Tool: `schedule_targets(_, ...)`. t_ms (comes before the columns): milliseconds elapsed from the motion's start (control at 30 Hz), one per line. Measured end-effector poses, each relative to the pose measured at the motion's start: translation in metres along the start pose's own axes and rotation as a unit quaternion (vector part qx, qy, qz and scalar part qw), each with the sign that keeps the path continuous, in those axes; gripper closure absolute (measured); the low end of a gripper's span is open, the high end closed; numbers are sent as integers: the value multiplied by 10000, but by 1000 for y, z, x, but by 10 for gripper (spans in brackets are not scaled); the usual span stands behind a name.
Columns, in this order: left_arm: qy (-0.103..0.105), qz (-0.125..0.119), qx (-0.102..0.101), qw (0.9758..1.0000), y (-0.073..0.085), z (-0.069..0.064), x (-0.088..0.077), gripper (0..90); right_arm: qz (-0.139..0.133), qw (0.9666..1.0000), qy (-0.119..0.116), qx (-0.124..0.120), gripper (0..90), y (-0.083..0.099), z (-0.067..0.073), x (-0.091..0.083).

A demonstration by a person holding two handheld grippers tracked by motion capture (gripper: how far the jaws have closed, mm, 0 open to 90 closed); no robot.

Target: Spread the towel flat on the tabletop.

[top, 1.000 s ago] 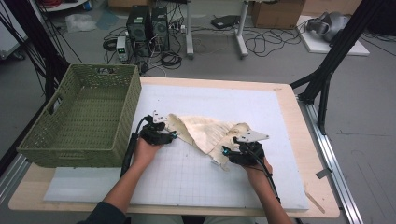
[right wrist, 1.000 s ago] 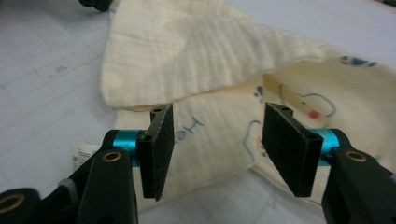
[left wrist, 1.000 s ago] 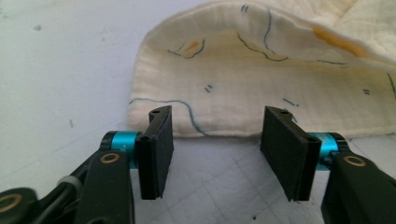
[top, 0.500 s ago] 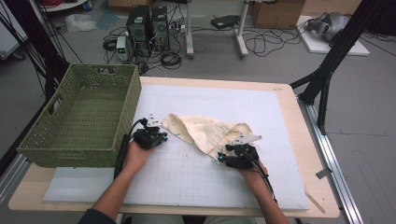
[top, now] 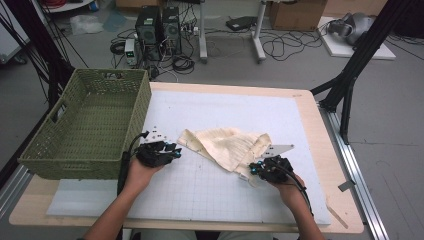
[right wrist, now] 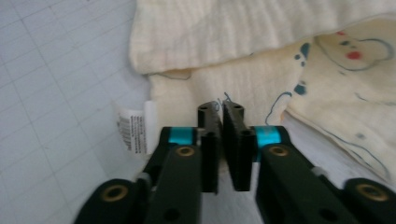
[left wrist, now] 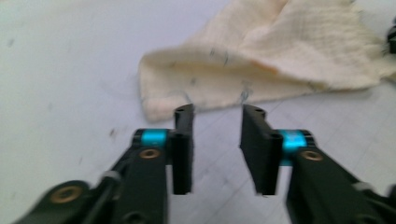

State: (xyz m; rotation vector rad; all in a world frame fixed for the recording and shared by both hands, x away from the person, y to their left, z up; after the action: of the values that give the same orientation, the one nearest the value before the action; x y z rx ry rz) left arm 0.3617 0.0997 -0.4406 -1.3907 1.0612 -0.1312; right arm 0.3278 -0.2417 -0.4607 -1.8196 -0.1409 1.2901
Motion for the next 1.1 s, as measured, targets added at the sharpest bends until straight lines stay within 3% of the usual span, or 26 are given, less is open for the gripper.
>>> schedule_targets(67,183,-137,397,9989,-8,-12,9,524,-107,9999,68,87,702,2,-4,-5)
schedule_targets(167,445,-239,663,9965,-20,-30,25,464,-367,9982,151,451,592,2,-12,-12)
schedule_targets(300,812,-101,938,9922,-29,-54,48,460,-362,9977,225,524,544,3,-14,-12)
schedule_targets(400,1109,134,1088,9878,-31,-75,70,432,-352,9976,282,531,542,3,-14,-12)
schedule_targets(500,1191,302,1332,9834,-32,-87,85,401,-318,9976,308,533,542,4,-15,-11)
schedule_targets(567,1240,422,1308,9827,-30,-91,93,405,-320,9973,343,557,544,6,-16,-12)
schedule_targets(733,1066,742,1394,9817,-20,-93,108,391,-390,9965,389,636,541,7,-19,-14)
schedule_targets(800,1006,865,1496,9798,-16,-94,112,408,-394,9964,412,633,535,6,-18,-14)
schedule_targets(867,1082,872,1444,9797,-15,-95,113,513,-380,9965,417,624,533,6,-18,-13)
schedule_targets(900,1054,882,1528,9787,-16,-94,112,648,-382,9966,431,597,531,6,-18,-13)
schedule_targets(967,1215,880,1422,9784,-16,-92,111,790,-378,9966,423,594,522,6,-17,-12)
schedule_targets(1000,1324,824,1334,9787,-18,-89,109,839,-372,9965,425,608,515,6,-16,-12)
schedule_targets(1100,1380,457,850,9857,-28,-76,100,870,-454,9967,441,517,509,2,-13,-9)
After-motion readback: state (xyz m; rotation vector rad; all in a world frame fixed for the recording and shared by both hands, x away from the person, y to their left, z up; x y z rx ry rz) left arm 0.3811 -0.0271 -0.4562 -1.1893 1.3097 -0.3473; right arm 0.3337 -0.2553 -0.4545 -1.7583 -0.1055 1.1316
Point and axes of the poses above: each handheld gripper's, and its own axes: x roughly forward along the jaws, y roughly out of its underside, z roughly to its left, the point moved 4 cm from there along x, roughly forward along the jaws, and after that the axes turned 8 degrees about -x, right-handed, at the moved point
